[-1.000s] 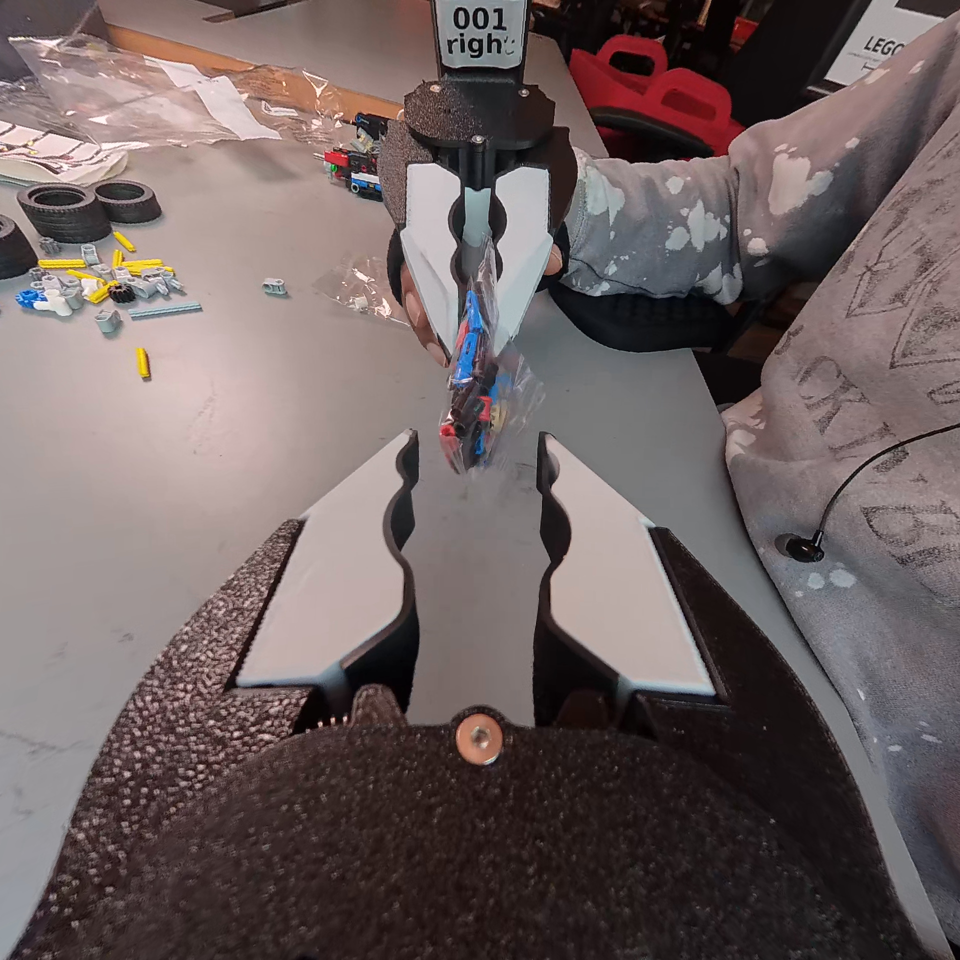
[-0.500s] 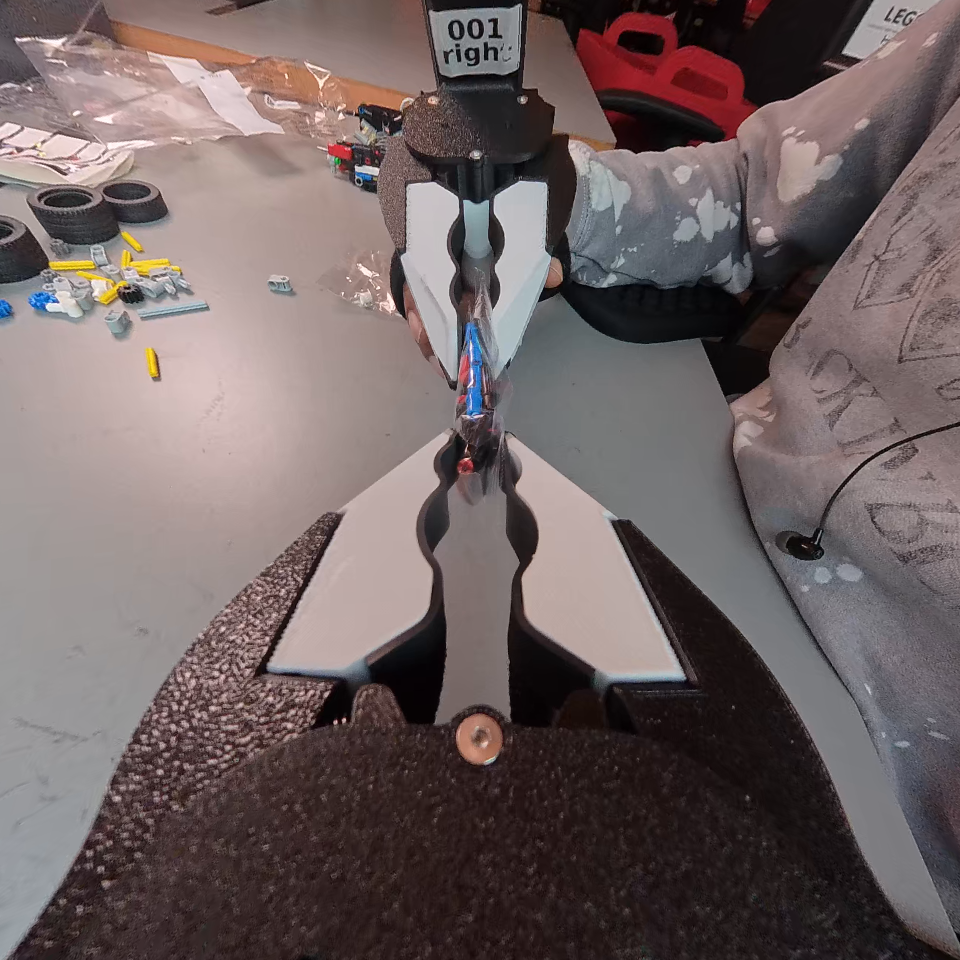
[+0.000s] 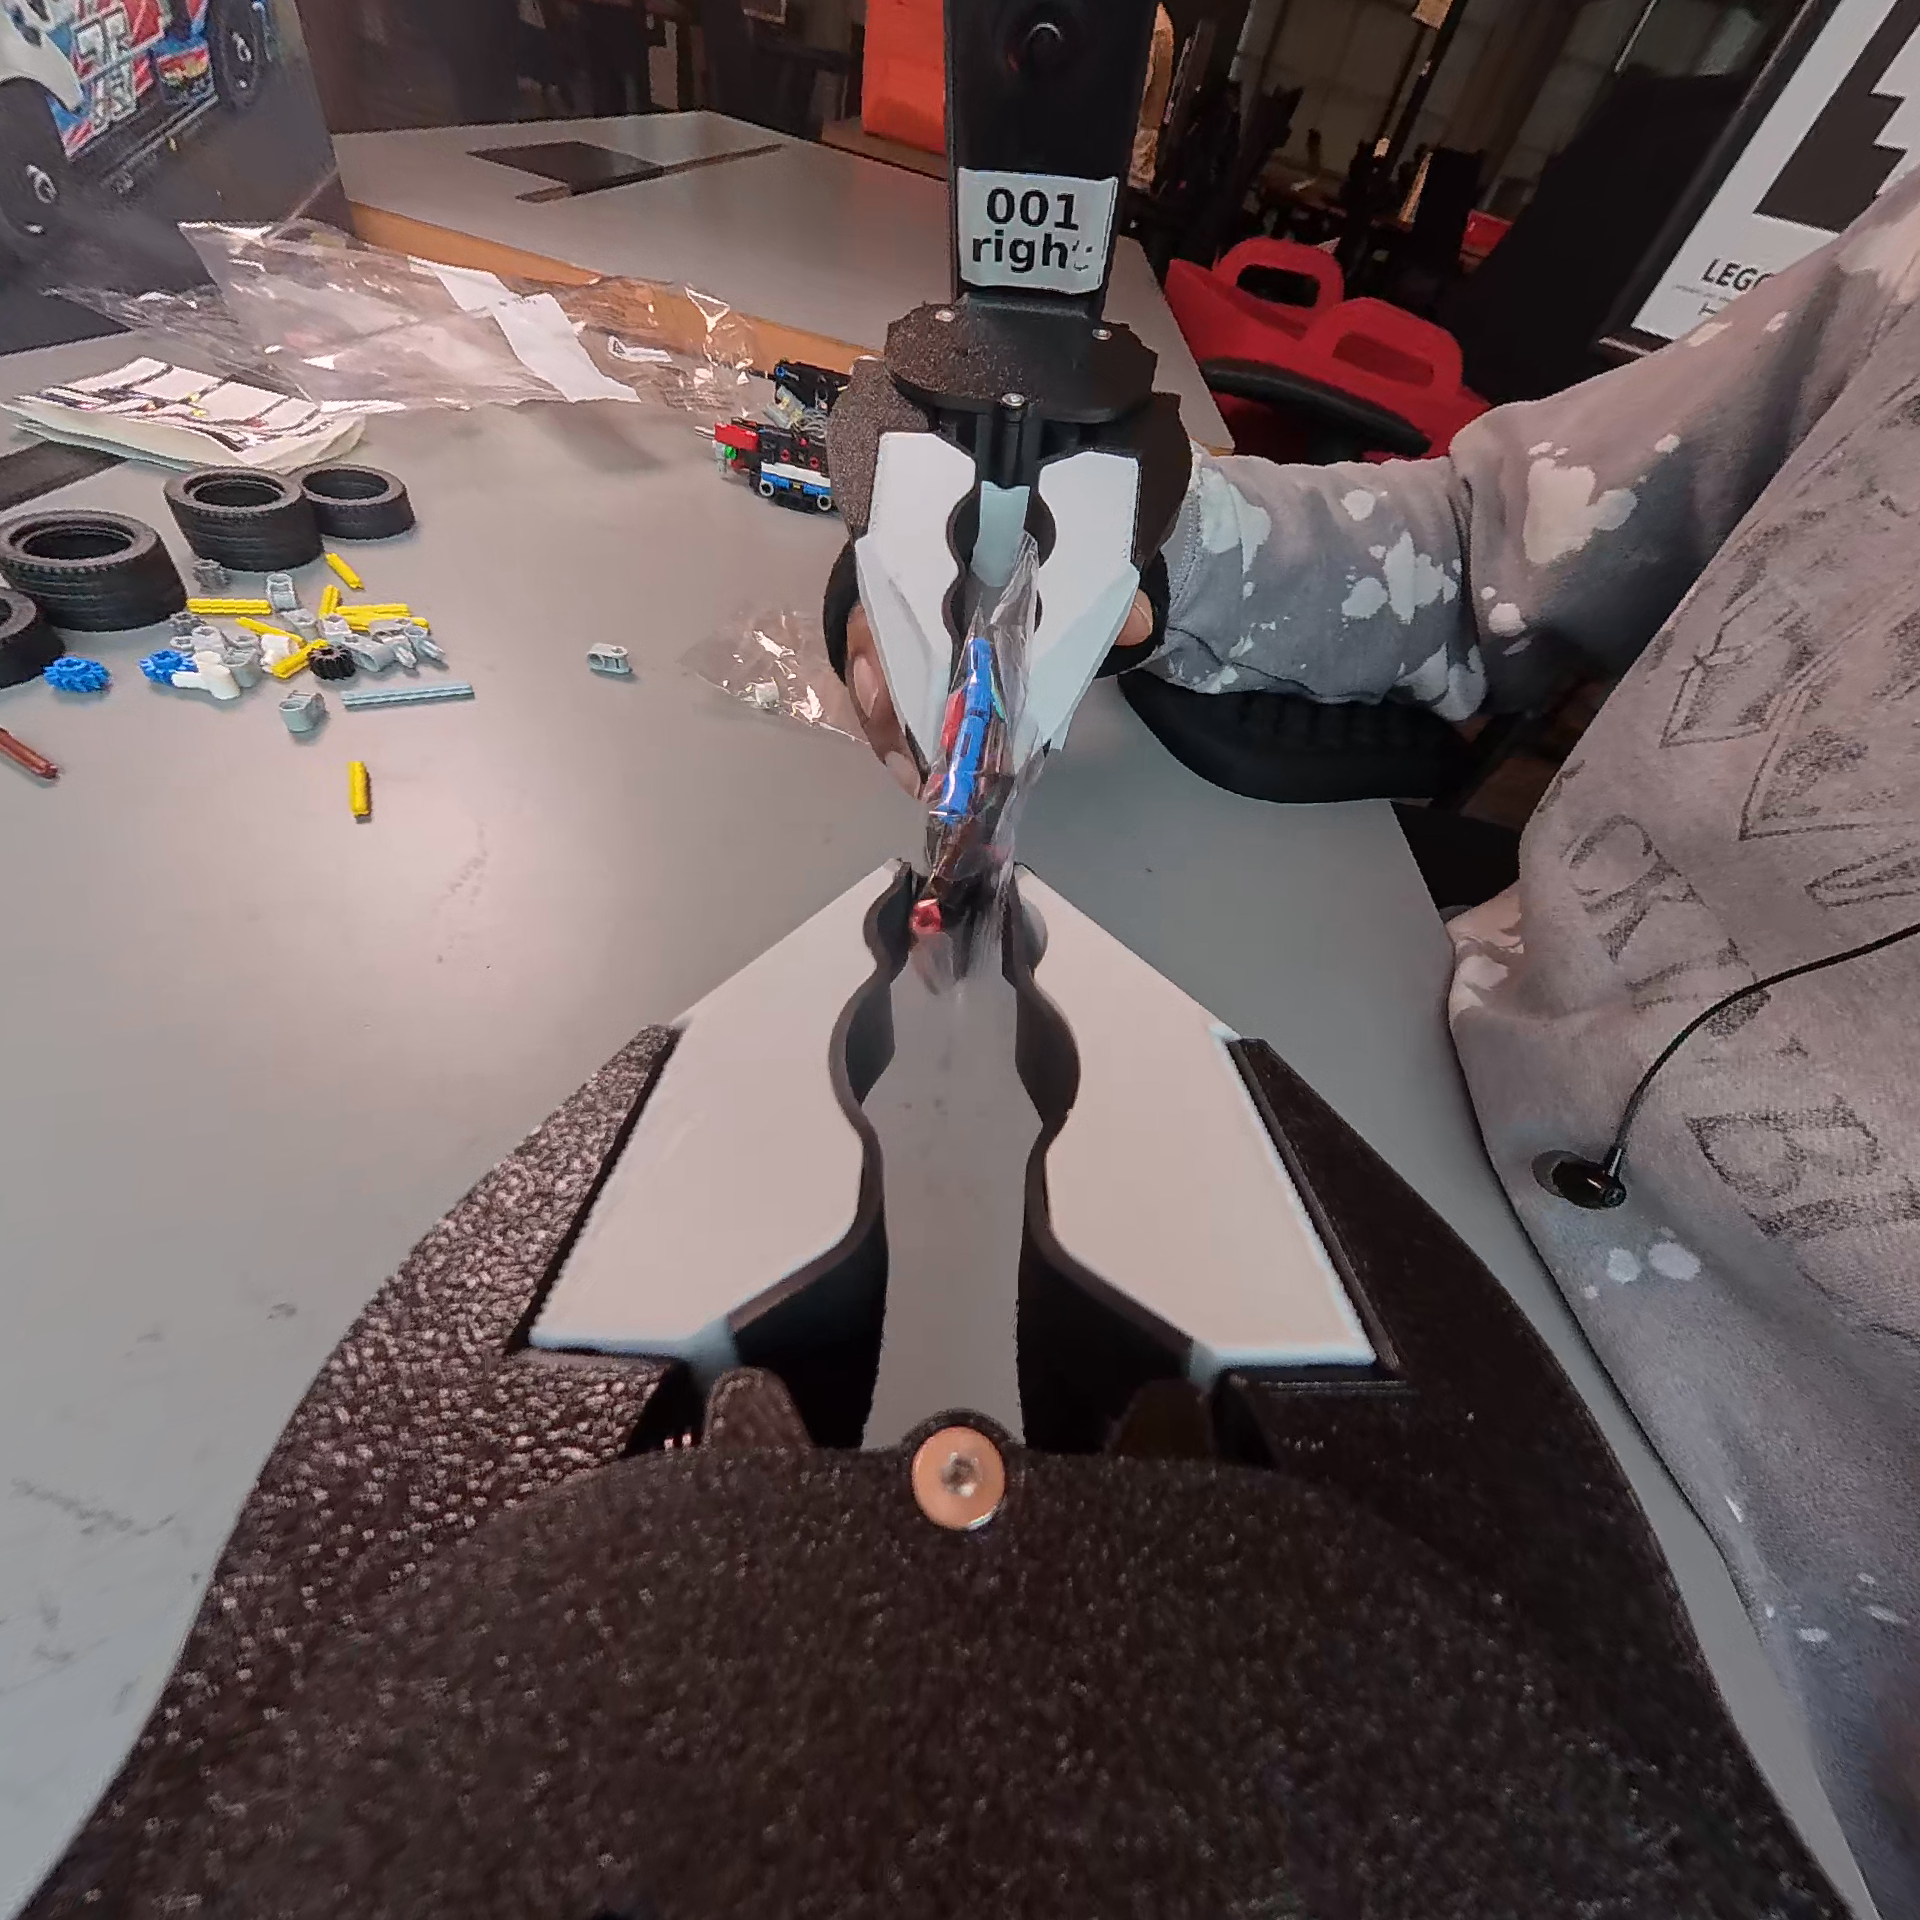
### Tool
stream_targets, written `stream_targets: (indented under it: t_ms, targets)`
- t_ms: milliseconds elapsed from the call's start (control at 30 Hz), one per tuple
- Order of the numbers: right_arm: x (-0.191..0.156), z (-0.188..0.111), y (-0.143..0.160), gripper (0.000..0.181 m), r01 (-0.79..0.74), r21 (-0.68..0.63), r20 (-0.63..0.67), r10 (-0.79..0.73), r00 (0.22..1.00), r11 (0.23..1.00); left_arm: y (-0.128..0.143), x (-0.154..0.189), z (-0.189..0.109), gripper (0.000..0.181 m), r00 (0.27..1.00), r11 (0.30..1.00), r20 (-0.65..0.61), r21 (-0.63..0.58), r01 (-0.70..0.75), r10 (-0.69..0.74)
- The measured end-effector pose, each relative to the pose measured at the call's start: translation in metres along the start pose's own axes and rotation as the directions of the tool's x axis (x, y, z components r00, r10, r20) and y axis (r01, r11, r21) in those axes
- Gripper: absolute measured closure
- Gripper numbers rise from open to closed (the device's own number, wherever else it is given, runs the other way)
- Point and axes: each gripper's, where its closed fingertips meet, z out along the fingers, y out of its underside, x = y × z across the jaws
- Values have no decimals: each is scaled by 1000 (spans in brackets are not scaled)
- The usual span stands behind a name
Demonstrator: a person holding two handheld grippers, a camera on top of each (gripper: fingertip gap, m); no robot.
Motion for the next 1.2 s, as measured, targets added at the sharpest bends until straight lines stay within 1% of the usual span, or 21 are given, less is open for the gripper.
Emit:
stream_targets:
  t_ms: [167,300,433,667,833,900,933,1000,1067,1133,1200]
  targets:
    - [9,-6,-3,172,-14,6,-40,14,999,1000,-2,-12,-5,163,998,1000,66,18,0,-1]
    - [11,-8,-1,172,-9,-14,-53,8,999,1000,-1,-15,-5,167,995,1000,99,4,-29,29]
    - [2,-12,-1,172,1,-30,-9,-1,1000,1000,-2,-3,-5,171,997,998,42,-5,-66,66]
    - [-21,-24,-9,172,8,-7,129,-7,992,1000,-12,28,-5,180,985,988,-73,25,-154,156]
    - [-26,-26,-7,172,0,-23,154,3,988,1000,-11,34,-2,180,984,989,-100,29,-144,147]
    - [-20,-28,-2,173,6,-47,119,0,993,999,-8,26,-1,177,990,992,-65,33,-119,121]
    - [-16,-30,0,173,10,-59,93,-5,996,998,-8,20,-2,172,994,994,-42,36,-103,105]
    - [-7,-41,-3,173,5,-48,38,-3,999,999,-8,8,-4,156,999,998,-2,42,-51,51]
    - [3,-57,-6,173,-5,-29,-35,4,999,1000,-9,-6,-7,151,999,998,49,54,-18,16]
    - [8,-76,-5,173,-12,-12,-118,10,993,1000,-8,-19,-9,148,990,998,134,48,-39,32]
    - [5,-95,5,173,-23,-18,-187,19,982,1000,-7,-36,-8,149,968,997,240,22,-79,71]
